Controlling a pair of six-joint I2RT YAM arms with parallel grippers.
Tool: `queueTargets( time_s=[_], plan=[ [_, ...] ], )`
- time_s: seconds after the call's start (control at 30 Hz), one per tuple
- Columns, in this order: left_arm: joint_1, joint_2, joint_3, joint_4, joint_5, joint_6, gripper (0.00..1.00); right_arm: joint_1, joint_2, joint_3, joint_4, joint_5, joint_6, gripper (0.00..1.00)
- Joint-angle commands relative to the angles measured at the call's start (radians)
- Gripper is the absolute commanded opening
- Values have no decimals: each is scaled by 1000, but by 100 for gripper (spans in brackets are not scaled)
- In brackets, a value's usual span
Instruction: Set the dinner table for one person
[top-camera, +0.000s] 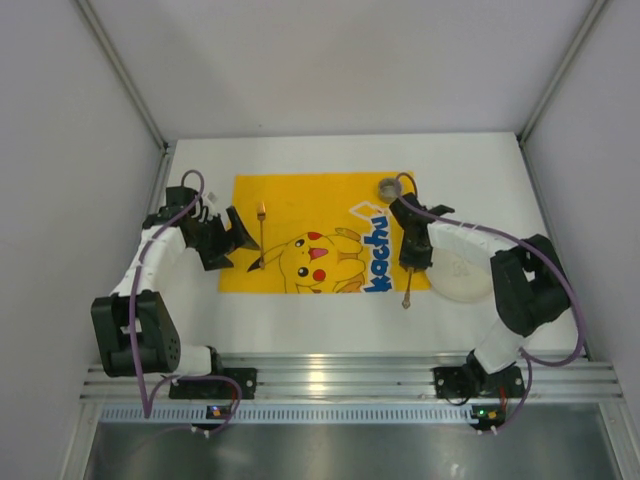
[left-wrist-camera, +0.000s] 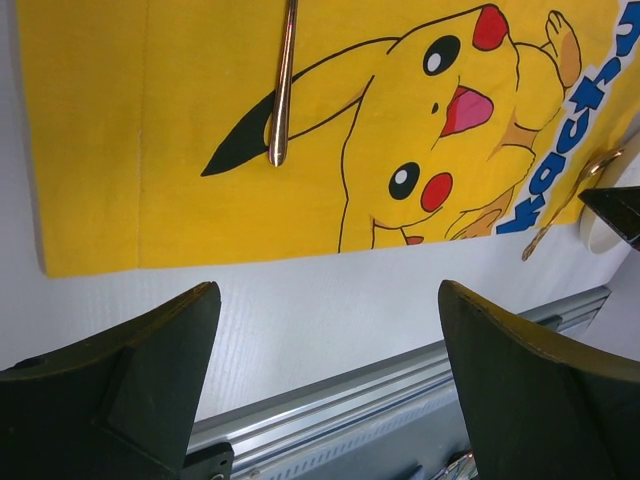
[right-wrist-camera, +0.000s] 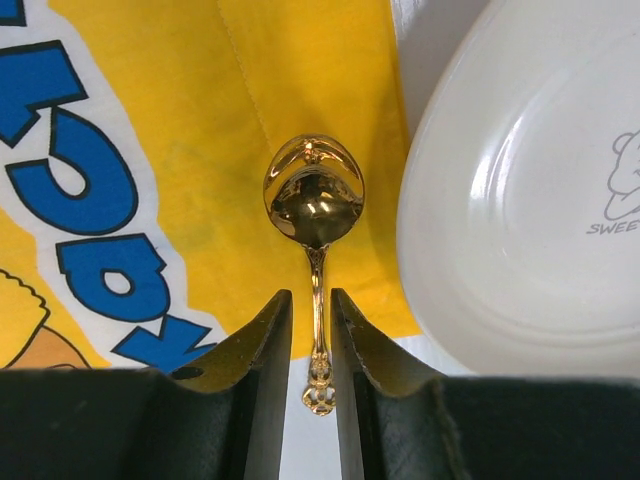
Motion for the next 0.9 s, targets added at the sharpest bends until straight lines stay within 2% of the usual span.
queueTargets(
  time_s=[0.0,0.2,0.63,0.87],
  plan=[
    [-3,16,37,5,-12,6,95,-15,23,5,11,11,-18,23],
    [-3,32,49,6,-20,1,95,-25,42,-34,39,-5,-23,22],
    [-3,72,70,6,-24,1,95,-45,68,-44,59,-20,-49,6],
    [-3,72,57,23,-20,1,95,-45,17,-18,1,-22,-55,6]
  ],
)
